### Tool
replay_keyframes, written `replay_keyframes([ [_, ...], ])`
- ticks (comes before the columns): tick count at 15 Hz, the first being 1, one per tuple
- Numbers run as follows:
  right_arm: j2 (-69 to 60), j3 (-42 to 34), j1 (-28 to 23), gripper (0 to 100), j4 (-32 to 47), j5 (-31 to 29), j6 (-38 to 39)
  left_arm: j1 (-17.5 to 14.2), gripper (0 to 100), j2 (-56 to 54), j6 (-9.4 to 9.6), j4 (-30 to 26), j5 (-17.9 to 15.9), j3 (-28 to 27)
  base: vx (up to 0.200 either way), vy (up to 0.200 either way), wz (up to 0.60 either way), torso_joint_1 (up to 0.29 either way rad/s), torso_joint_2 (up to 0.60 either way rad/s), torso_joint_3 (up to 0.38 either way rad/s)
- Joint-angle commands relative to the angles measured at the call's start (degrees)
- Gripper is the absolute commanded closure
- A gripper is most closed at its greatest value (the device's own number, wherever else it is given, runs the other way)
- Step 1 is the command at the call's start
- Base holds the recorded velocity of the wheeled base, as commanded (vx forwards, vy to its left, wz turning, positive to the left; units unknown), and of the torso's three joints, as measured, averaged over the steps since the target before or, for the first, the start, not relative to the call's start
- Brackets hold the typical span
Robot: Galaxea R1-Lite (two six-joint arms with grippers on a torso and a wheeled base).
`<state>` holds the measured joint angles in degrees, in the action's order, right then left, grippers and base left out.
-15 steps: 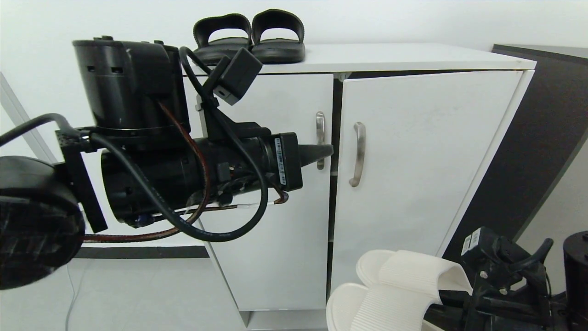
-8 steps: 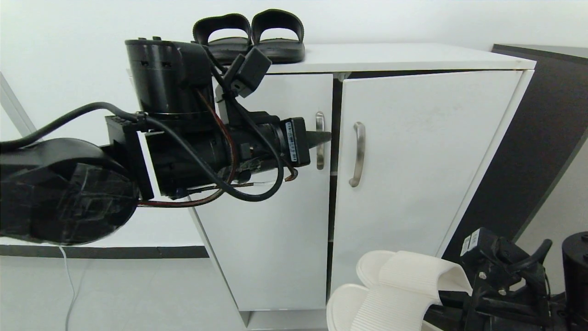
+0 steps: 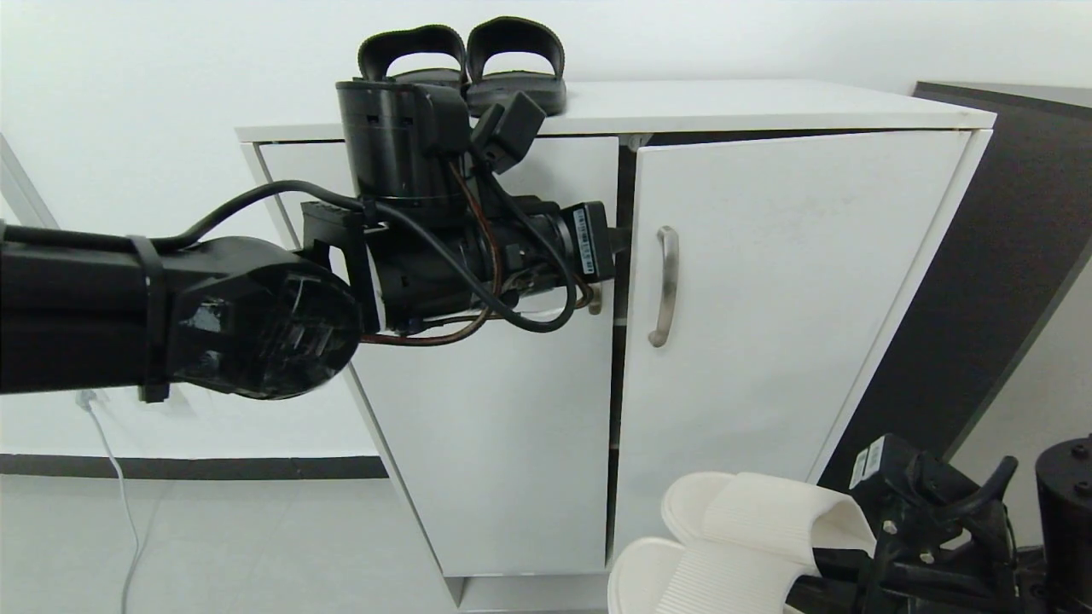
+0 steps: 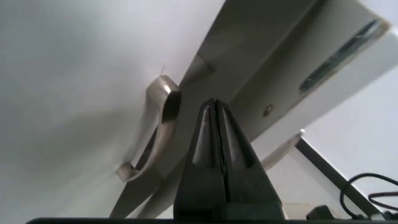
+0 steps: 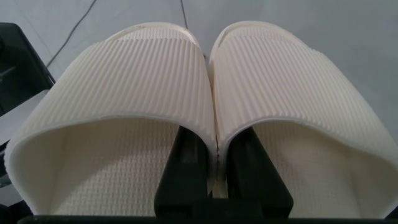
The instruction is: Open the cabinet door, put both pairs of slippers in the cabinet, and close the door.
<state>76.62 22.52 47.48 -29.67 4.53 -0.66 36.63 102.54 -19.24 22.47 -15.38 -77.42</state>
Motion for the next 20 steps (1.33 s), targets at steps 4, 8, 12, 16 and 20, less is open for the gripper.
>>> replay_keyframes([
  [4,-0.3,-2.1,2.3,100,0.0,0.1,-0.1,-0.1,100,1.3,-0.01,0.1,0.1,-0.4,-0.1,0.0,0.0,0.002,0.0,0.002],
  [8,-1.1,-5.3,4.5,100,-0.3,1.9,-1.2,4.9,100,-0.6,0.08,1.4,0.0,2.1,-0.2,0.0,0.0,0.004,0.0,0.001],
  [12,-4.5,-7.0,5.1,100,-0.1,7.0,-1.4,11.6,100,-1.4,-0.01,5.2,-0.3,4.6,-0.15,0.0,0.0,0.004,0.0,0.002],
  [16,-3.8,-7.0,4.8,100,-0.2,6.8,-3.0,9.0,100,-1.9,-0.1,8.3,0.1,7.4,0.0,0.0,0.0,0.0,0.0,0.0],
  [20,0.9,-2.9,0.0,100,-0.3,4.0,-2.5,4.4,100,-10.7,-0.01,8.0,0.1,14.4,0.0,0.0,0.0,0.0,0.0,0.0],
])
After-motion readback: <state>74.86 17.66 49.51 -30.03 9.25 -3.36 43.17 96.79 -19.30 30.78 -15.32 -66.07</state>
